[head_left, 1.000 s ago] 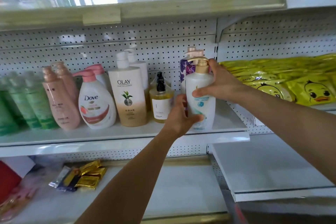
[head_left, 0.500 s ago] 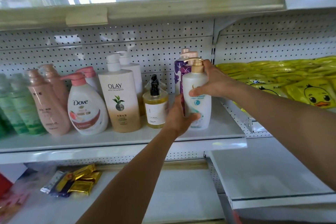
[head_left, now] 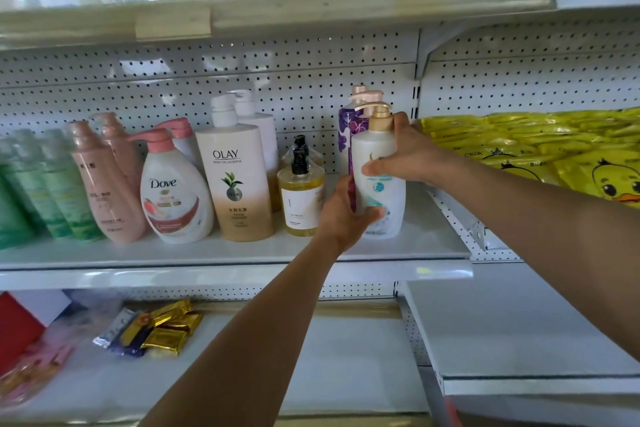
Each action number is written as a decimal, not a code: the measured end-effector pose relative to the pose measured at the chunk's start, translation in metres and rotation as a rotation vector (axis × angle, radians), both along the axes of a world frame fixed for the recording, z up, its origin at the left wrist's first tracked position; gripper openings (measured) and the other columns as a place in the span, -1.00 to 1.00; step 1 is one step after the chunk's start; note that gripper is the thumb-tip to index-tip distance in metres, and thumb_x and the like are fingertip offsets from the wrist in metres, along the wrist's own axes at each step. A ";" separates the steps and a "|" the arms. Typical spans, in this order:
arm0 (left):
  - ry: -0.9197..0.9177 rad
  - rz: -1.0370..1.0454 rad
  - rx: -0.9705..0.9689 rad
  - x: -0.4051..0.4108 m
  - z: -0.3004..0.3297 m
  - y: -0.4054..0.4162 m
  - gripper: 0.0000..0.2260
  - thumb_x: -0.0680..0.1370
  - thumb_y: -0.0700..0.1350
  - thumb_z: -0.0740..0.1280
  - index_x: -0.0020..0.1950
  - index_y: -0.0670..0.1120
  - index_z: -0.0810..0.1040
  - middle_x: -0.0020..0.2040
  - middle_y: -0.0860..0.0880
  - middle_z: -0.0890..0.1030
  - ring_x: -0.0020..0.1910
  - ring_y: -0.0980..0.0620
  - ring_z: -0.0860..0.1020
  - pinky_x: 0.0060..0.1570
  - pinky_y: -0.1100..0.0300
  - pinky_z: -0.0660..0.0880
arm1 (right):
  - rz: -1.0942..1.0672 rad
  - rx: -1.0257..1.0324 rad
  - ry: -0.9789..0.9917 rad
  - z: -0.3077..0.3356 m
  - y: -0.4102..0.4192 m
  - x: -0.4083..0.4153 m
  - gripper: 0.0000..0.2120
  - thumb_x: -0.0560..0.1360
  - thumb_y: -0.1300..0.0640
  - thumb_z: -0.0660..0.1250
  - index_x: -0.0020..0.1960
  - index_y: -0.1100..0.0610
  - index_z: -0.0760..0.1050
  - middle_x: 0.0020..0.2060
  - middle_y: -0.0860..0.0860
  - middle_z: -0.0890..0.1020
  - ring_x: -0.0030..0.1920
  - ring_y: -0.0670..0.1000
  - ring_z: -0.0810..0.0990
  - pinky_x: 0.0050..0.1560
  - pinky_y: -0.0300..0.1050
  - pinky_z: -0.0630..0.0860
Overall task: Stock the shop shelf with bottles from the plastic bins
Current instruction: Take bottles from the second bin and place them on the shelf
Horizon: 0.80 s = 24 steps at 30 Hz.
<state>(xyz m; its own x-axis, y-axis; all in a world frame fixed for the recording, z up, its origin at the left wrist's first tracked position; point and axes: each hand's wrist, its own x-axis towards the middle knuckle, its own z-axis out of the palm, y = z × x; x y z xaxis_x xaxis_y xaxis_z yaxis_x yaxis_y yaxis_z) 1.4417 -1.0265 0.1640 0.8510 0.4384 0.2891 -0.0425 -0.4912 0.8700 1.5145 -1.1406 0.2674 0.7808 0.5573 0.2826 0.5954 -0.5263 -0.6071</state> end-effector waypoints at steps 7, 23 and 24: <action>0.040 0.047 0.136 -0.036 -0.002 -0.003 -0.61 0.49 -0.06 0.44 0.28 -0.07 0.47 0.12 0.02 0.60 0.07 0.03 0.58 0.12 0.07 0.54 | -0.064 -0.091 -0.140 -0.014 -0.015 -0.018 -0.19 0.40 0.02 0.48 0.49 0.04 0.09 0.31 0.13 0.39 0.24 0.17 0.49 0.16 0.04 0.46; 0.026 0.308 0.442 -0.213 0.010 0.086 -0.78 0.53 0.02 0.37 0.17 0.08 0.54 -0.01 0.13 0.66 -0.10 0.16 0.62 0.00 0.05 0.58 | 0.035 -0.260 -0.500 -0.055 0.028 -0.154 -0.62 0.55 0.00 0.26 0.35 0.00 0.36 0.28 -0.04 0.44 0.24 0.04 0.47 0.00 0.00 0.47; 0.030 0.329 0.450 -0.230 0.009 0.097 -0.78 0.53 0.03 0.37 0.16 0.08 0.55 -0.02 0.13 0.66 -0.12 0.16 0.62 -0.01 0.05 0.58 | 0.060 -0.271 -0.489 -0.057 0.038 -0.166 -0.63 0.56 -0.01 0.26 0.34 -0.01 0.37 0.29 -0.03 0.44 0.25 0.04 0.46 0.02 0.00 0.48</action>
<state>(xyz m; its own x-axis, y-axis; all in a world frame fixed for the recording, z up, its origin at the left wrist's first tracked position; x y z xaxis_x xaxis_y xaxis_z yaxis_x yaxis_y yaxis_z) 1.2115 -0.9292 0.1728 0.7010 0.5211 0.4869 0.1970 -0.7976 0.5700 1.3486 -1.1023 0.2099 0.5596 0.6996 0.4443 0.8071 -0.5818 -0.1004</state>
